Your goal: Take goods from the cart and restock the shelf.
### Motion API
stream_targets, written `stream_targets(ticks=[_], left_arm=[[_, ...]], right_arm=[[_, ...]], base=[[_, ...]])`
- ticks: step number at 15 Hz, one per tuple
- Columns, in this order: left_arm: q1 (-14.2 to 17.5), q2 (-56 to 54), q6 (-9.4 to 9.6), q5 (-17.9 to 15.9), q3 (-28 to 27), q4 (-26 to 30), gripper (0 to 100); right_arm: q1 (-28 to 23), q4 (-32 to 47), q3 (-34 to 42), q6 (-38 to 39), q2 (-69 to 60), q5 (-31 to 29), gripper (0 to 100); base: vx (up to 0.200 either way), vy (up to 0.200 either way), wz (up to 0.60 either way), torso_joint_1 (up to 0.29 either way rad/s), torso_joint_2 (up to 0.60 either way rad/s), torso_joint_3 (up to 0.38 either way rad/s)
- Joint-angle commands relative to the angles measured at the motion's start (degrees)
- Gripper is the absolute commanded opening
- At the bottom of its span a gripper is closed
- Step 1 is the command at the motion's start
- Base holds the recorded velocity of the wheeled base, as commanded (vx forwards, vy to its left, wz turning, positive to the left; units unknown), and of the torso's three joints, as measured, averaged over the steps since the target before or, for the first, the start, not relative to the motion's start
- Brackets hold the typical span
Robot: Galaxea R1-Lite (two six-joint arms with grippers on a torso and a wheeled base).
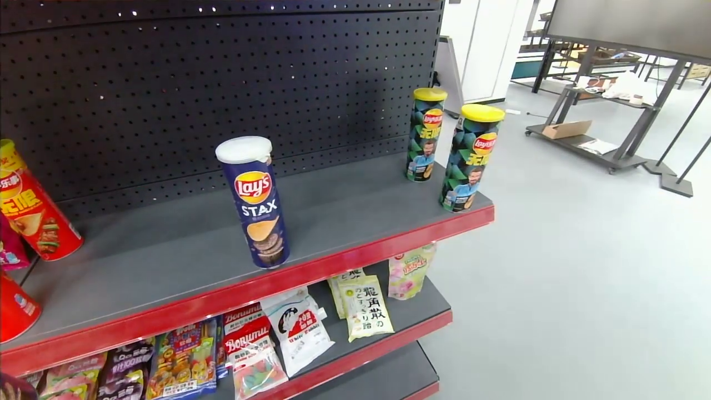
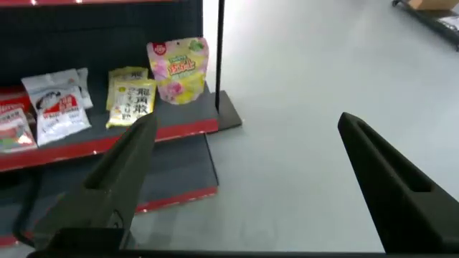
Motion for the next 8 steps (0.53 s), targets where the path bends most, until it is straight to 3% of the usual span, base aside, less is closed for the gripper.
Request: stream_targets(ticks=[1, 3, 7, 8], left_arm=[[-0.01, 0.38, -0.84, -0.16, 0.34, -0.01, 0], [-0.01, 1.17, -3.04, -2.44, 0.61, -0.01, 0], [-0.01, 4.25, -5.41, -7.28, 0.43, -0.1, 0], [-0.01, 6.1, -7.08, -7.45, 0.34, -0.89, 0]], right_arm=[[0.21, -12.59, 8.16, 2.8, 0.27, 1.57, 100], [0.21, -8.46, 7.98, 4.11, 0.27, 5.53, 100], [0.21, -9.16, 8.16, 5.43, 0.27, 5.53, 100], [0.21, -9.25, 8.16, 5.52, 0.27, 5.44, 100]], base=[[0.0, 0.0, 0.0, 0.0, 0.0, 0.0], [0.0, 0.0, 0.0, 0.0, 0.0, 0.0], [0.0, 0.0, 0.0, 0.0, 0.0, 0.0], [0.0, 0.0, 0.0, 0.0, 0.0, 0.0]])
